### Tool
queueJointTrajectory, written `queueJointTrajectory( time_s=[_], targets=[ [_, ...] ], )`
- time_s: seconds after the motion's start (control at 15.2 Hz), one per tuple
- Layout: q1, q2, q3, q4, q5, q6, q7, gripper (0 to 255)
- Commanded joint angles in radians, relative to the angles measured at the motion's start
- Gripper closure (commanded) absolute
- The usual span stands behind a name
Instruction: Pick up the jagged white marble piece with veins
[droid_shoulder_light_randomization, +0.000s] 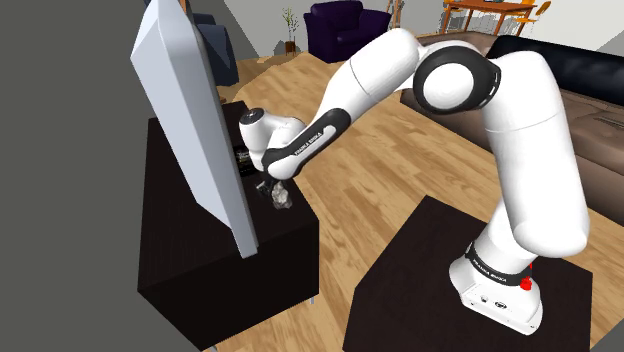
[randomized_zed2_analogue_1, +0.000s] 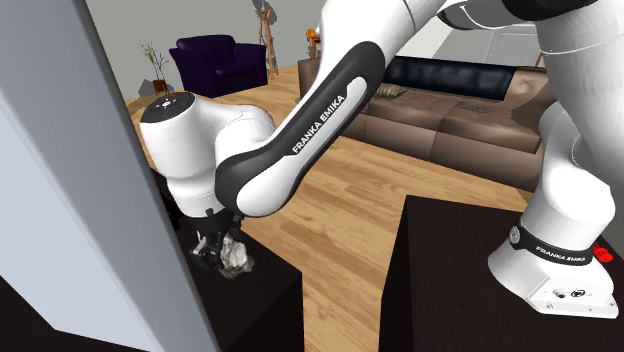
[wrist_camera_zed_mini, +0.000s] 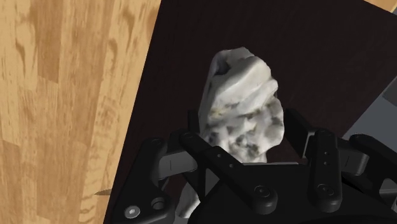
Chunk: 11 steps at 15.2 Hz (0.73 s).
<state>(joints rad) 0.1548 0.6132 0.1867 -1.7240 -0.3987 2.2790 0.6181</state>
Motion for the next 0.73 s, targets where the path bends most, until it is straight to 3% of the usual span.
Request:
queueJointTrajectory(
  time_s=[0.0,0.66],
  targets=[
    [-0.005,-0.021,0.004,-0.002,0.007,-0.017,-0.010,255],
    [-0.014,-0.087,0.019,0.009,0.034,-0.091,-0.038,255]
  ],
)
